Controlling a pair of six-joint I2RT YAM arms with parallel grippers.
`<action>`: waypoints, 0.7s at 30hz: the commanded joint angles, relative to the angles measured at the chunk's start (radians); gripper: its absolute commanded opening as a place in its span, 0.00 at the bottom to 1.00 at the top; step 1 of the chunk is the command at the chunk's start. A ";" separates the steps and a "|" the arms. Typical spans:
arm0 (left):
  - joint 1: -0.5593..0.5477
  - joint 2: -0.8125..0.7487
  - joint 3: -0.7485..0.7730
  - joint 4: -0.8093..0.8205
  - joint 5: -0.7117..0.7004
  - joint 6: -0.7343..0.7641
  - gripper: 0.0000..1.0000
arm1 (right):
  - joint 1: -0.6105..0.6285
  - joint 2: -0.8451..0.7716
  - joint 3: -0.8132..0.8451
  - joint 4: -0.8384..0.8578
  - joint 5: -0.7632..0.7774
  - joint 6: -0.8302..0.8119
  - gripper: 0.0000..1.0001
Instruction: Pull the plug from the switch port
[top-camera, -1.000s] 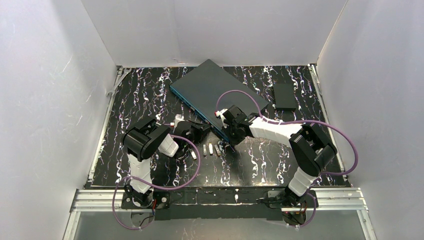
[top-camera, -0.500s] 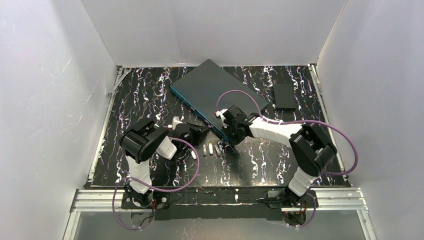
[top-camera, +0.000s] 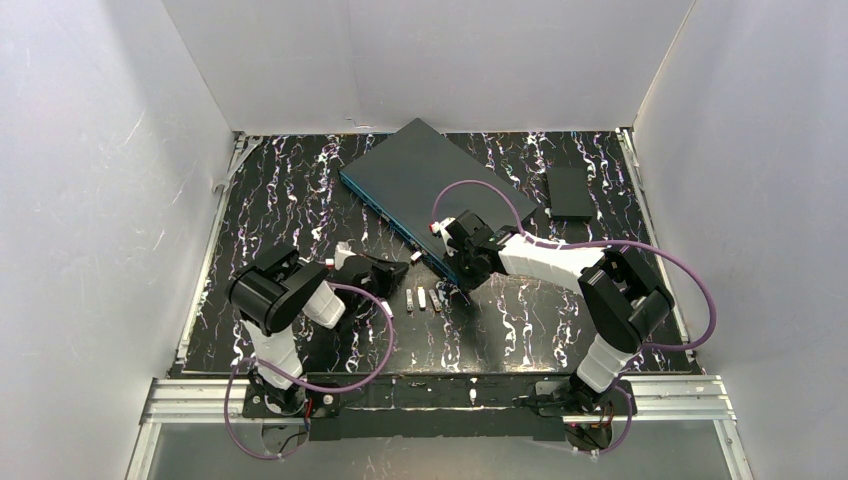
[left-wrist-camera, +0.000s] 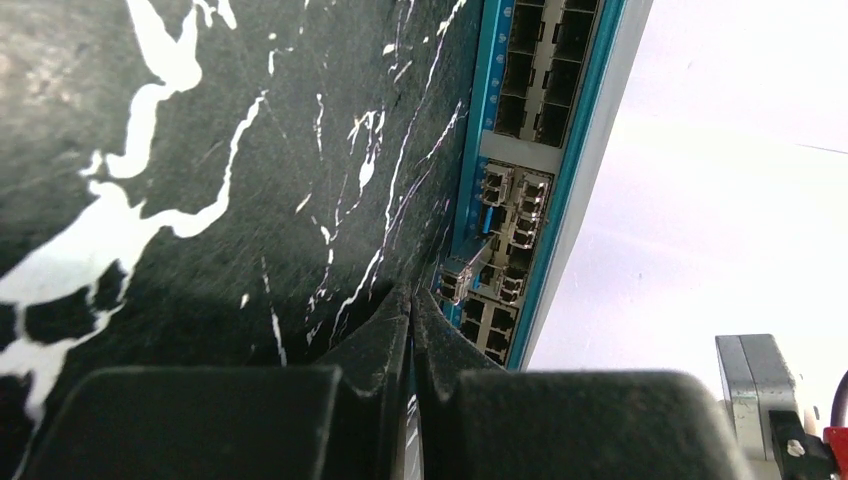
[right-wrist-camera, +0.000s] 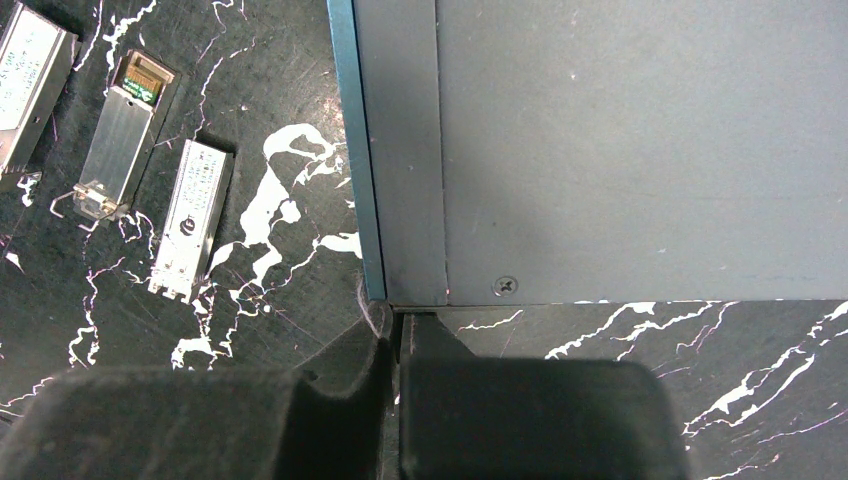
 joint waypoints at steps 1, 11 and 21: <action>0.005 -0.024 -0.062 -0.153 -0.050 0.054 0.00 | 0.005 0.062 -0.015 0.005 -0.107 0.071 0.01; 0.014 -0.014 -0.014 -0.115 0.025 0.125 0.40 | 0.006 0.059 -0.019 0.008 -0.106 0.072 0.01; 0.016 0.073 0.086 -0.115 0.069 0.119 0.32 | 0.005 0.056 -0.019 0.003 -0.098 0.069 0.01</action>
